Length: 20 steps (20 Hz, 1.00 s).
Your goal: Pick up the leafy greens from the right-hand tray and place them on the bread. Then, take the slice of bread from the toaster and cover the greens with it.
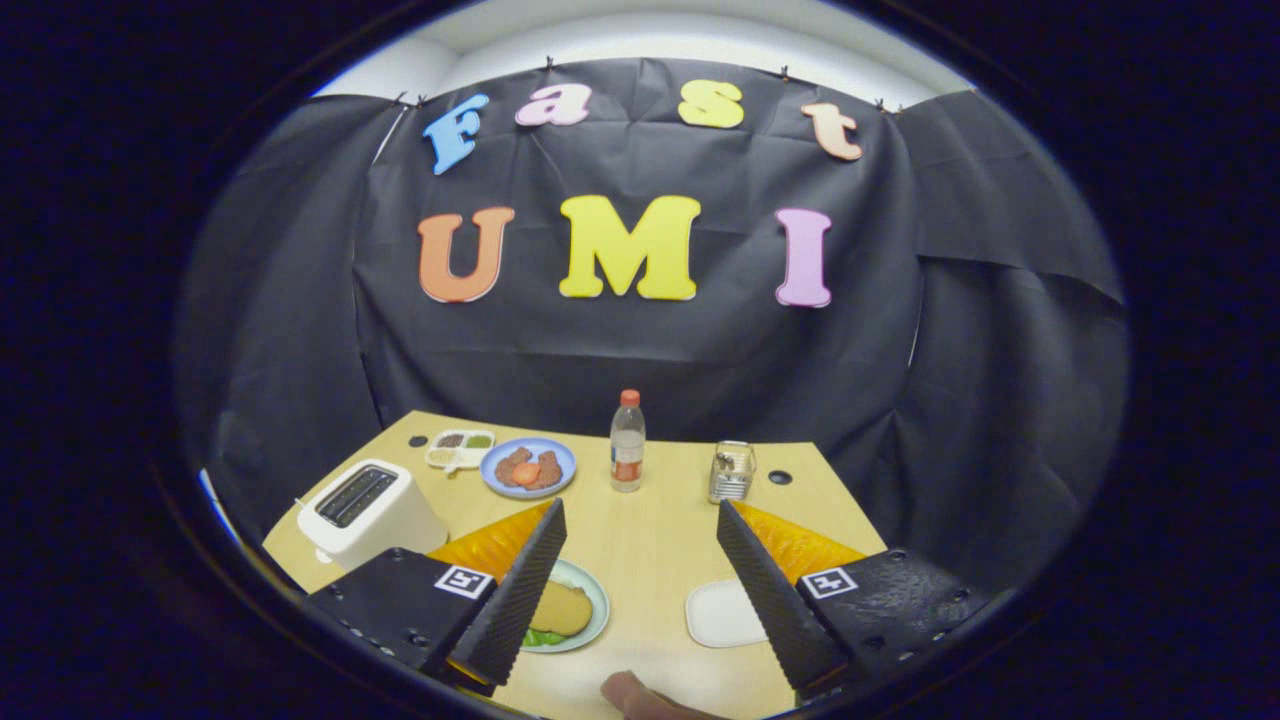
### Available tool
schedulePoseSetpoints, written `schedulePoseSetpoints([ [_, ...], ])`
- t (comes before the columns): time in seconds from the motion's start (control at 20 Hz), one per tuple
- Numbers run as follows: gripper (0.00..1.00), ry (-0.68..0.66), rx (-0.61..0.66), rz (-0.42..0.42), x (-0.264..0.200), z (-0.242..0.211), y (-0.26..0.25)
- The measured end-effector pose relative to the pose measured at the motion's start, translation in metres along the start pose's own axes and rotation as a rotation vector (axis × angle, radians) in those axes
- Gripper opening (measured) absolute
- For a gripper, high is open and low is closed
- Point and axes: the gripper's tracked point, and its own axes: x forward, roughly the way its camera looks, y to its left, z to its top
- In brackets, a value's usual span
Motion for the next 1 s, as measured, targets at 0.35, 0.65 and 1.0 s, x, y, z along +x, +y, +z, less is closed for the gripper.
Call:
schedulePoseSetpoints([
  [0.35, 0.95, -0.129, 0.015, 0.029, -0.053, 0.035, -0.004],
  [0.65, 0.95, -0.158, -0.017, 0.067, -0.060, 0.038, 0.004],
  [1.0, 0.95, -0.162, -0.045, 0.082, -0.051, 0.049, 0.010],
])
